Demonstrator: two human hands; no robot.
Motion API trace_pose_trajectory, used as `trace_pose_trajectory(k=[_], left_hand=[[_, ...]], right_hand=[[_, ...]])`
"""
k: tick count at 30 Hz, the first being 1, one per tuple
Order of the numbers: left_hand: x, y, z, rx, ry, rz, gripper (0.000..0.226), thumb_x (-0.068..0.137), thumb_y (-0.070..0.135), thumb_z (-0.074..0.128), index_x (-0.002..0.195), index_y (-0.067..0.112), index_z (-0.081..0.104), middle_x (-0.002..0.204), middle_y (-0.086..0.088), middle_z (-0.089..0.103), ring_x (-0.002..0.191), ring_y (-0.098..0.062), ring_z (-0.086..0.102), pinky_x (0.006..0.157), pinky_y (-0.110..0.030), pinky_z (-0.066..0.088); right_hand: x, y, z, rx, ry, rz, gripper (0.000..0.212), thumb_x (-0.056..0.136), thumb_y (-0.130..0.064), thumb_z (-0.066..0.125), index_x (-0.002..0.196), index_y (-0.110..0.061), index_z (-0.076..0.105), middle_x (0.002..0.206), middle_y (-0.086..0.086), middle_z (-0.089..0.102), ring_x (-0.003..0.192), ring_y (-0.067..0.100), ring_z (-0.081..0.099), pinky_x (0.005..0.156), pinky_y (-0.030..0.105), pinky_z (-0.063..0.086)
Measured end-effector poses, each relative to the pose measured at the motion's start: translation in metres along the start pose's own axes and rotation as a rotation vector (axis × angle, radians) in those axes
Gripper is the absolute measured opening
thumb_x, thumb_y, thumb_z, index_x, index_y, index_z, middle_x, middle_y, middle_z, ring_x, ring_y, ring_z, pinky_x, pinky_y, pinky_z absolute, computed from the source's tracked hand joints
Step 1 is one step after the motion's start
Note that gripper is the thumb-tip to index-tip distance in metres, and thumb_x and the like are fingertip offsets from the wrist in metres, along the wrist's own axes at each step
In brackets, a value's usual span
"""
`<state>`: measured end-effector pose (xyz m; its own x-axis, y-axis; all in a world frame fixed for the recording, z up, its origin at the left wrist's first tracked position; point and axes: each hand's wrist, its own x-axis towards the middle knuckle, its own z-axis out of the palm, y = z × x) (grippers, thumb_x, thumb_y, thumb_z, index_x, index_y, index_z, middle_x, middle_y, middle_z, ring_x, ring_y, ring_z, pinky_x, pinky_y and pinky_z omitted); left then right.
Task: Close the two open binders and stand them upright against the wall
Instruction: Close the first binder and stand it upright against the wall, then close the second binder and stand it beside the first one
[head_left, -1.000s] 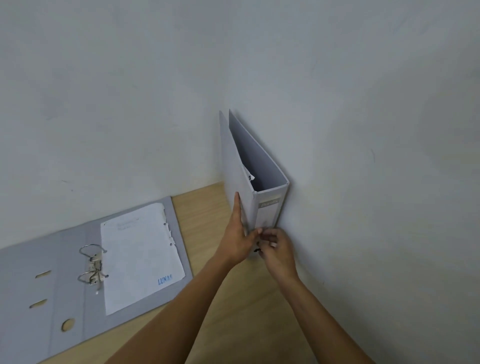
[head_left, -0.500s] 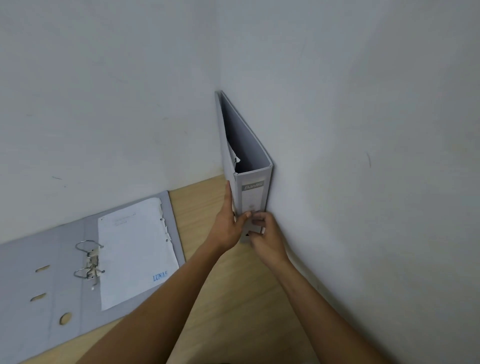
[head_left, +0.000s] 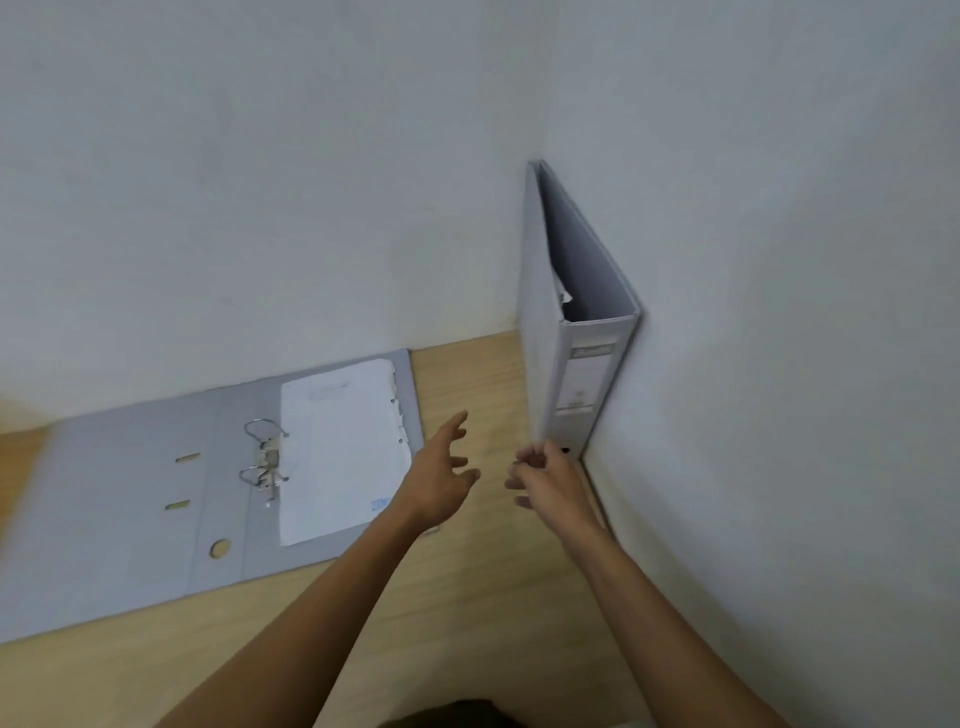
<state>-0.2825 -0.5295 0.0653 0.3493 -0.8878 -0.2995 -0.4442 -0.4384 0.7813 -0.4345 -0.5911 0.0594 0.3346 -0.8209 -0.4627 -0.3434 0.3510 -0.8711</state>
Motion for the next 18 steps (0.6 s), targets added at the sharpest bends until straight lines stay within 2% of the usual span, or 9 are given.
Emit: trace_pose_trajectory(k=[4, 7, 8, 12, 16, 18], left_hand=[[-0.034, -0.053, -0.043, -0.007, 0.080, -0.115, 0.075, 0.095, 0.012, 0.066, 0.157, 0.026, 0.027, 0.157, -0.005, 0.044, 0.128, -0.028, 0.059, 0.082, -0.023, 0.049], [-0.055, -0.090, -0.077, -0.020, 0.142, -0.157, 0.071, 0.096, 0.016, 0.064, 0.156, 0.027, 0.028, 0.156, -0.004, 0.045, 0.128, -0.026, 0.059, 0.064, -0.016, 0.050], [-0.063, -0.103, -0.089, -0.027, 0.158, -0.171, 0.070, 0.096, 0.017, 0.063, 0.156, 0.027, 0.029, 0.156, -0.004, 0.045, 0.128, -0.026, 0.058, 0.064, -0.016, 0.050], [-0.097, -0.155, -0.143, -0.074, 0.227, -0.262, 0.066, 0.097, 0.019, 0.062, 0.155, 0.025, 0.033, 0.155, -0.002, 0.046, 0.129, -0.025, 0.057, 0.080, -0.028, 0.053], [-0.130, -0.217, -0.190, -0.079, 0.236, -0.352, 0.060, 0.097, 0.021, 0.062, 0.151, 0.022, 0.039, 0.155, -0.003, 0.047, 0.132, -0.025, 0.054, 0.090, -0.028, 0.045], [-0.143, -0.252, -0.213, -0.057, 0.209, -0.400, 0.060, 0.096, 0.020, 0.062, 0.152, 0.018, 0.039, 0.156, -0.005, 0.044, 0.138, -0.026, 0.049, 0.101, -0.031, 0.043]], right_hand=[[-0.006, -0.002, 0.053, -0.039, -0.105, 0.014, 0.011, 0.094, -0.013, 0.055, 0.104, -0.017, 0.058, 0.099, 0.001, 0.064, 0.098, 0.024, 0.071, 0.085, 0.041, 0.058], [-0.012, -0.005, 0.098, -0.052, -0.167, 0.021, 0.014, 0.091, -0.014, 0.056, 0.105, -0.018, 0.059, 0.098, 0.000, 0.064, 0.088, 0.017, 0.070, 0.079, 0.037, 0.058], [-0.016, -0.006, 0.115, -0.055, -0.193, 0.024, 0.015, 0.090, -0.014, 0.056, 0.105, -0.019, 0.059, 0.098, 0.000, 0.065, 0.087, 0.016, 0.070, 0.077, 0.035, 0.058], [-0.033, -0.010, 0.189, -0.132, -0.307, 0.049, 0.018, 0.090, -0.016, 0.056, 0.107, -0.022, 0.059, 0.103, 0.001, 0.066, 0.095, 0.017, 0.071, 0.083, 0.037, 0.059], [-0.048, -0.005, 0.261, -0.255, -0.397, 0.077, 0.020, 0.091, -0.018, 0.057, 0.111, -0.022, 0.059, 0.105, 0.000, 0.065, 0.102, 0.019, 0.070, 0.087, 0.039, 0.058], [-0.054, 0.002, 0.296, -0.315, -0.440, 0.088, 0.022, 0.091, -0.017, 0.058, 0.112, -0.021, 0.059, 0.105, -0.001, 0.064, 0.102, 0.020, 0.069, 0.087, 0.040, 0.058]])
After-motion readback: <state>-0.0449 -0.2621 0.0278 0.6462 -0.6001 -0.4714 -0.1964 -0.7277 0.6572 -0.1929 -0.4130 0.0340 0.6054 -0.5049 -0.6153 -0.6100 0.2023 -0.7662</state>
